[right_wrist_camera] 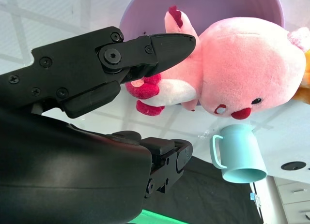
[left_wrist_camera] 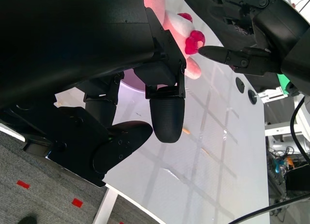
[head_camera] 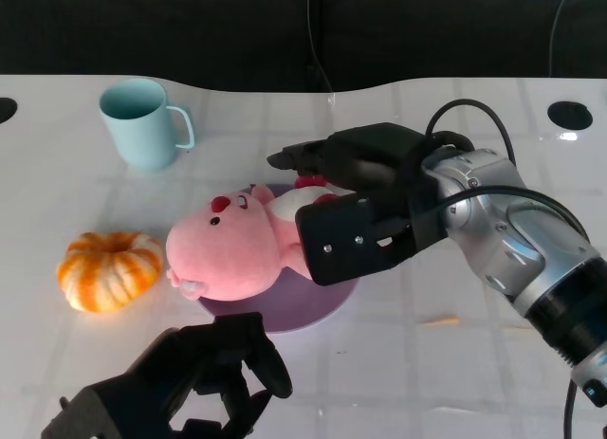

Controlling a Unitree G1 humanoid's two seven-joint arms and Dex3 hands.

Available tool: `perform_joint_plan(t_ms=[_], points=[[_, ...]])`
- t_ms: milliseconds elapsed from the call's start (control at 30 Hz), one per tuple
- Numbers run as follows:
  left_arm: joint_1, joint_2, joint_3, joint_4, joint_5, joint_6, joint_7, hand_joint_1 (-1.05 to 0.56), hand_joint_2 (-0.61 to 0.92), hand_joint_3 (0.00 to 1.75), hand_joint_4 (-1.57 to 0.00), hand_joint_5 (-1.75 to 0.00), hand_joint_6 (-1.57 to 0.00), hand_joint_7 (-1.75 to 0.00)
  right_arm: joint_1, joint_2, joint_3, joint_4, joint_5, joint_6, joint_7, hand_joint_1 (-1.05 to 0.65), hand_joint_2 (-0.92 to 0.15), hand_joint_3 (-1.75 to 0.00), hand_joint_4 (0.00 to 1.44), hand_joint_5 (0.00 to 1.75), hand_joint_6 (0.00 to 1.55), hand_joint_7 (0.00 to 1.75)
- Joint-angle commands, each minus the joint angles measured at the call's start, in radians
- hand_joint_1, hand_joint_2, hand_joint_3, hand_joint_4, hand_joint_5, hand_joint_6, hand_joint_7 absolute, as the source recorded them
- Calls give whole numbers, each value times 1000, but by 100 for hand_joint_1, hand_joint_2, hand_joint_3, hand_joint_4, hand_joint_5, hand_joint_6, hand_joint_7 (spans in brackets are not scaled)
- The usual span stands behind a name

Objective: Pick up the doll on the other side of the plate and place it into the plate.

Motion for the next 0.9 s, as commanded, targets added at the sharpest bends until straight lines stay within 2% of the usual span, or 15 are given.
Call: perform_joint_plan(t_ms=[33, 233, 333, 500, 633, 733, 833, 900], points=[[-1, 2, 3, -10, 2, -1, 9, -16, 51, 110, -61, -175, -62, -146, 76, -82, -49, -139, 32, -40, -9, -85, -92, -21, 16, 22, 23, 4], [0, 4, 0, -15, 14, 2, 9, -17, 51, 110, -60, -175, -63, -146, 274, -149, -169, -364, 110, -78, -80, -71, -92, -21, 40, 34, 40, 9], [1, 1, -1, -21, 14, 6, 9, -17, 51, 109, -60, -175, -63, -145, 381, -169, -233, -449, 164, -137, -139, -64, -92, -18, 53, 43, 49, 12], [4, 4, -5, -34, 24, 16, 9, -15, 52, 109, -61, -175, -63, -145, 552, -160, -327, -567, 270, -197, -208, -57, -92, -18, 59, 70, 65, 16], [6, 3, -10, -43, 30, 21, 9, -16, 53, 108, -61, -175, -63, -145, 664, -162, -376, -673, 341, -178, -204, -48, -92, -17, 60, 92, 75, 23], [9, 3, -20, -55, 46, 29, 16, -16, 54, 106, -65, -175, -63, -145, 759, -158, -416, -745, 399, -165, -204, -31, -92, -10, 62, 114, 81, 37], [13, -6, -22, -63, 42, 38, 15, -15, 54, 106, -66, -175, -63, -144, 834, -169, -447, -794, 422, -172, -203, -21, -91, -9, 62, 131, 73, 73], [13, -8, -22, -66, 43, 37, 16, -15, 55, 105, -66, -175, -64, -144, 886, -165, -469, -825, 466, -171, -196, -17, -84, -21, 63, 144, 68, 97]])
